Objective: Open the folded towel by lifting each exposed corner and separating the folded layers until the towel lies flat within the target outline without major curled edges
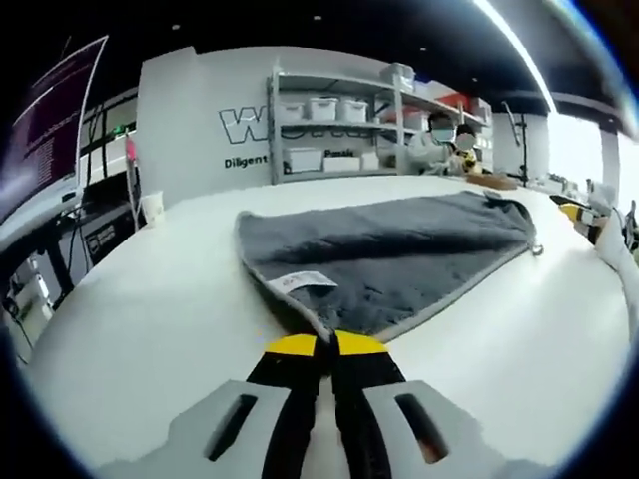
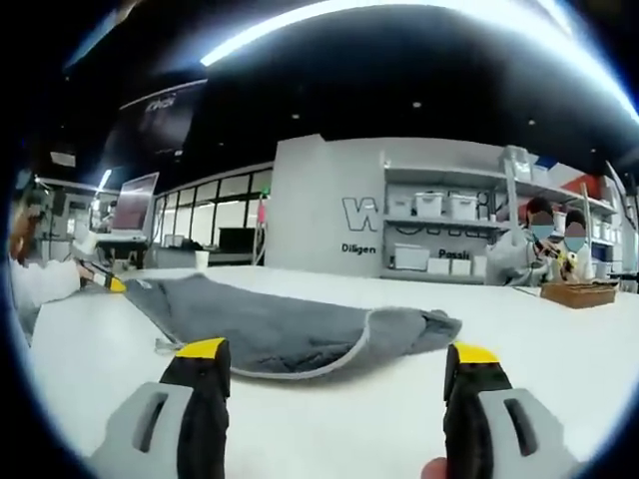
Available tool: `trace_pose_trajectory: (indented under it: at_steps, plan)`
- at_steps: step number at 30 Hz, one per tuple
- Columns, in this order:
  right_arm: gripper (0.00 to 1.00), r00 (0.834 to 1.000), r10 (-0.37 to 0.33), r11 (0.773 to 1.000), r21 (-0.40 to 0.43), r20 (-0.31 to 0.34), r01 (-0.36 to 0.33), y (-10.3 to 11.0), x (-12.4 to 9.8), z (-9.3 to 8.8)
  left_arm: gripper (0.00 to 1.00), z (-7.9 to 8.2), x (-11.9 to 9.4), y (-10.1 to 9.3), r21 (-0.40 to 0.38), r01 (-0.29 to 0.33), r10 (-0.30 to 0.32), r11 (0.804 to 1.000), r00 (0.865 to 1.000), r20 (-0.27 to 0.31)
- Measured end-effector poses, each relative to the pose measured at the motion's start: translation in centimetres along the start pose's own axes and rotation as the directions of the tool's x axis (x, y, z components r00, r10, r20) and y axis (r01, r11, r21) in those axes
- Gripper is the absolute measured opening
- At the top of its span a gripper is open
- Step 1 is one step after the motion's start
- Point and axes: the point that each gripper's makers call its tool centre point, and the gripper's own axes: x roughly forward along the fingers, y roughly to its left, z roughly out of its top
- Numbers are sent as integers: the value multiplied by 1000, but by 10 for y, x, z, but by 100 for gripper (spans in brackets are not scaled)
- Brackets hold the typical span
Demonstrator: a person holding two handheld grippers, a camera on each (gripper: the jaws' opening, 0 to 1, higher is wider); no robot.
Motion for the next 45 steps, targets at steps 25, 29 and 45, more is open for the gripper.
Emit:
trace_pose_trajectory:
  at_steps: [25,29,45]
  plan:
    - [85,999,-12,999,50,-32,13,-6,3,-12,11,-9,-32,31,-148,-86,95,985,994,56]
    - [83,998,-30,998,45,-50,32,-10,7,-16,26,-4,-44,42,-144,-160,174,977,980,94]
    - [69,969,-114,989,-115,-221,90,-13,75,-4,80,-3,-32,22,-154,-80,93,985,992,80]
